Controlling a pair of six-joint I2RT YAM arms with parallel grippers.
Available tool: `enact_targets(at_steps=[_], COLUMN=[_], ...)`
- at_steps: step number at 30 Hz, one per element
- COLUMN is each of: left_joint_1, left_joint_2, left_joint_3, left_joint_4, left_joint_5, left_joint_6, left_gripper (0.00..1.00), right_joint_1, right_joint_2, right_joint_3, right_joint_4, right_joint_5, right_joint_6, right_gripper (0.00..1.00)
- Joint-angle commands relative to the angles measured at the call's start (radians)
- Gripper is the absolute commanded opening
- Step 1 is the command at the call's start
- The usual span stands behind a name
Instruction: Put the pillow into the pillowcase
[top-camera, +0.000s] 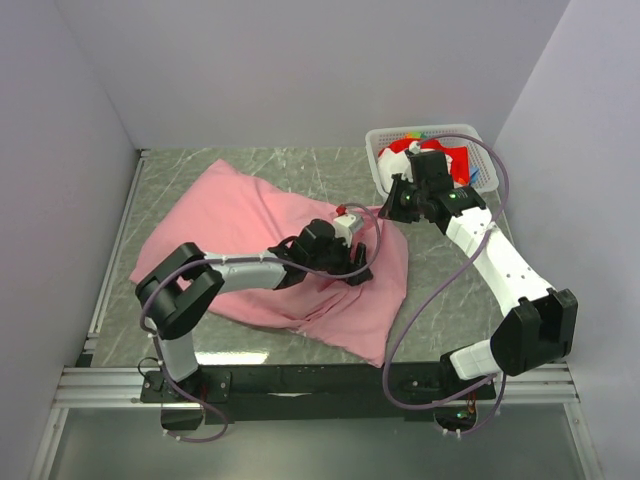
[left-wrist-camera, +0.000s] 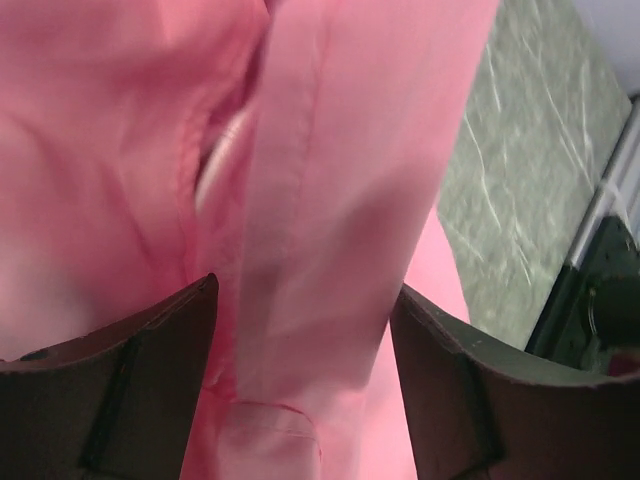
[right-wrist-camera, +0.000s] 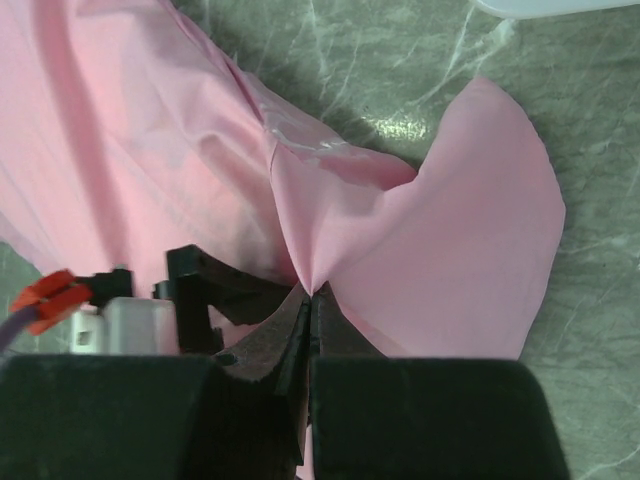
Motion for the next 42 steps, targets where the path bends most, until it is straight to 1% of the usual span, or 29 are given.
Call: enact_targets(at_steps=[1, 4, 6, 8, 10, 14, 15, 17, 19, 20, 22, 23, 26, 28, 30, 31, 34, 37, 38, 39, 40, 42], left_joint_1=[-0.001, -0.047, -0.089, -0.106, -0.110, -0.119, -0.123, -0.130, -0.135, -0.133, -0.135, -0.136, -0.136, -0.136, -0.135, -0.135, -0.135, -0.136, -0.135, -0.135, -0.136, -0.136], left_joint_2=[0.007, -0.028, -0.049, -0.075, -0.101, -0.155, -0.169, -0.213, -0.262, -0.279, -0.332, -0.347, -0.411, -0.450, -0.488, -0.502, -0.552, -0.557, -0.553, -0.553, -0.557, -0.589], left_joint_3=[0.000, -0.038, -0.067, -0.089, -0.129, -0.195, -0.213, -0.229, -0.249, -0.255, -0.269, -0.275, -0.321, -0.359, -0.400, -0.414, -0.476, -0.520, -0.529, -0.542, -0.548, -0.543], left_joint_4=[0.111, 0.123, 0.126, 0.136, 0.162, 0.197, 0.195, 0.191, 0.162, 0.150, 0.102, 0.075, 0.047, 0.042, 0.028, 0.027, 0.037, 0.066, 0.085, 0.099, 0.143, 0.148], left_joint_5=[0.221, 0.285, 0.299, 0.344, 0.362, 0.409, 0.402, 0.392, 0.345, 0.325, 0.242, 0.231, 0.202, 0.182, 0.153, 0.127, 0.102, 0.110, 0.124, 0.163, 0.185, 0.165], left_joint_6=[0.002, 0.007, 0.002, -0.021, -0.061, -0.113, -0.121, -0.142, -0.168, -0.176, -0.199, -0.203, -0.226, -0.242, -0.265, -0.269, -0.305, -0.317, -0.314, -0.308, -0.303, -0.280], left_gripper=[0.71, 0.69, 0.68, 0.66, 0.64, 0.56, 0.51, 0.48, 0.38, 0.36, 0.29, 0.27, 0.26, 0.20, 0.15, 0.14, 0.15, 0.17, 0.21, 0.42, 0.52, 0.70], right_joint_1=[-0.011, -0.011, -0.011, -0.012, -0.014, -0.014, -0.014, -0.014, -0.014, -0.014, -0.012, -0.012, -0.012, -0.008, 0.004, 0.008, 0.032, 0.052, 0.057, 0.064, 0.070, 0.084], right_joint_2=[-0.013, -0.012, -0.004, 0.006, 0.010, 0.023, 0.025, 0.029, 0.034, 0.036, 0.046, 0.049, 0.069, 0.089, 0.112, 0.140, 0.181, 0.233, 0.249, 0.263, 0.281, 0.284], right_joint_3=[0.019, 0.020, 0.023, 0.026, 0.026, 0.026, 0.023, 0.019, 0.012, 0.009, 0.008, 0.009, 0.009, 0.014, 0.028, 0.037, 0.043, 0.040, 0.043, 0.054, 0.057, 0.052], right_joint_4=[0.028, 0.030, 0.030, 0.028, 0.033, 0.034, 0.036, 0.045, 0.051, 0.056, 0.062, 0.065, 0.080, 0.099, 0.113, 0.113, 0.160, 0.212, 0.217, 0.221, 0.228, 0.235], right_joint_5=[-0.005, 0.004, 0.012, 0.013, 0.015, 0.018, 0.015, 0.012, 0.007, 0.004, 0.002, 0.001, -0.011, -0.016, -0.012, -0.004, 0.025, 0.056, 0.064, 0.076, 0.076, 0.087], right_joint_6=[0.000, -0.003, -0.003, -0.003, -0.001, -0.001, 0.000, 0.002, 0.005, 0.005, 0.006, 0.006, 0.012, 0.019, 0.025, 0.025, 0.040, 0.058, 0.060, 0.061, 0.065, 0.069], right_gripper=[0.00, 0.00, 0.00, 0.00, 0.00, 0.00, 0.00, 0.00, 0.00, 0.00, 0.00, 0.00, 0.00, 0.00, 0.00, 0.00, 0.00, 0.00, 0.00, 0.00, 0.00, 0.00])
